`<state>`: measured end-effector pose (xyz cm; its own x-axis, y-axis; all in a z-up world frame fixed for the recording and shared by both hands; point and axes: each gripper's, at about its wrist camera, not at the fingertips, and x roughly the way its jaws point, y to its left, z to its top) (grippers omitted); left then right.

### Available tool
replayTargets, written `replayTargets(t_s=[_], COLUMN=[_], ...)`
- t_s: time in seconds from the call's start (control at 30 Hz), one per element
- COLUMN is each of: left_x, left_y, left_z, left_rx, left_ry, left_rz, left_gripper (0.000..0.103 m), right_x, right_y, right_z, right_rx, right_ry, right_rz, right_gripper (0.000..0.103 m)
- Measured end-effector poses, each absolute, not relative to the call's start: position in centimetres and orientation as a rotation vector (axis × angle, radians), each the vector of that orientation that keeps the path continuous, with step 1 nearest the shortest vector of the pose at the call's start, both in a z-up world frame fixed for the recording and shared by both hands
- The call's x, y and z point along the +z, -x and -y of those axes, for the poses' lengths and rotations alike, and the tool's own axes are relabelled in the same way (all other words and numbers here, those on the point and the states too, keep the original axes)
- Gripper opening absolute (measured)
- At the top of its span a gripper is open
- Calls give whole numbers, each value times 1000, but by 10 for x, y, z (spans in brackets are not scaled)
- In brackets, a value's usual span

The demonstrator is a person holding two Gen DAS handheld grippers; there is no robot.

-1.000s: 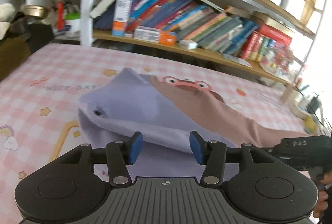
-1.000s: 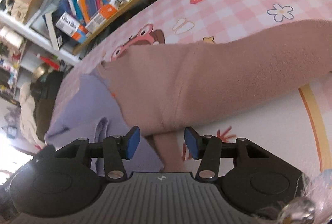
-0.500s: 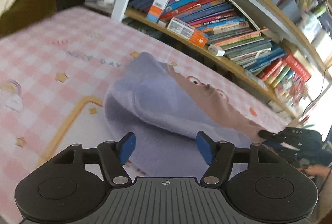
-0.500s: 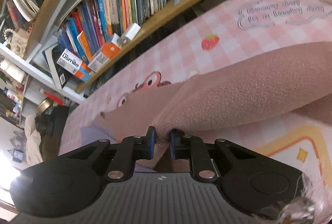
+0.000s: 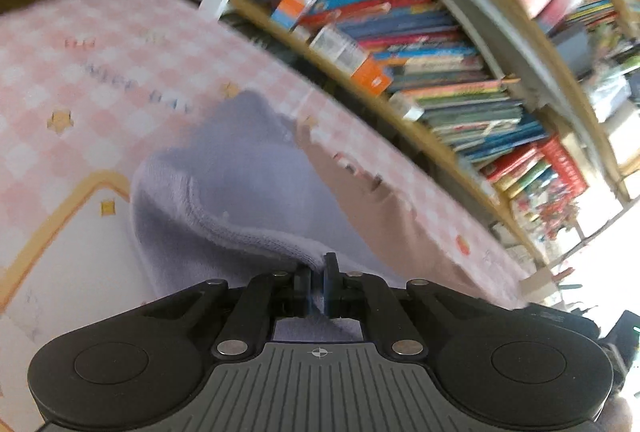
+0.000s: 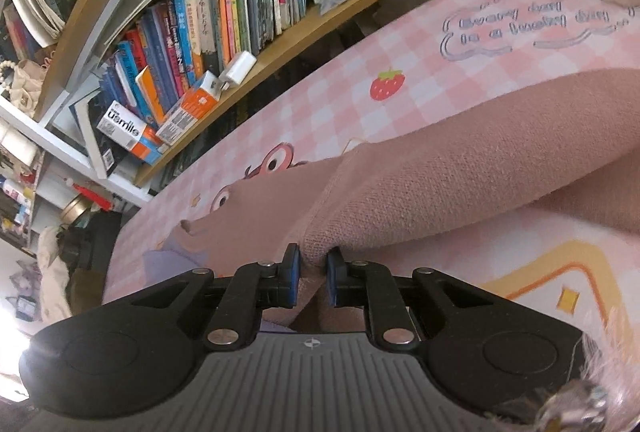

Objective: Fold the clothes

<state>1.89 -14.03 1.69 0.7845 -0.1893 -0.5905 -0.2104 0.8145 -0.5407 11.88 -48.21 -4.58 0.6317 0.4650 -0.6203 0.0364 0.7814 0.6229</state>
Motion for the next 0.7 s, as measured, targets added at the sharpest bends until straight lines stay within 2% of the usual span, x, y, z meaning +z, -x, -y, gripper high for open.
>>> replayTargets(t_s=[0.17,0.33,0.4,0.43,0.53,0.7], left_x=[38,15,4,-1,-10,-16], left_y=[11,34,38,39,38,29], left_z=[124,107,106,106,103,99], left_rx=[-8,66,98,114,137,156], left_ry=[522,465,434,416,390,366], left_rz=[-666,-763,-799,-815,-836,-842], left_gripper=[4,4,4,4,4,4], right_x=[-44,-42,-42,-42,-39,-34], right_y=[-150,-176,-179,-180,-177,-135], right_z=[489,493,492,492,493,488], right_rx=[210,169,173,175,196,336], right_ry=[-610,-572,-549,-537,-509,-400], right_rz=[-826,-833,-851,-861,-880,-918], right_gripper=[12,13,21,29,39,42])
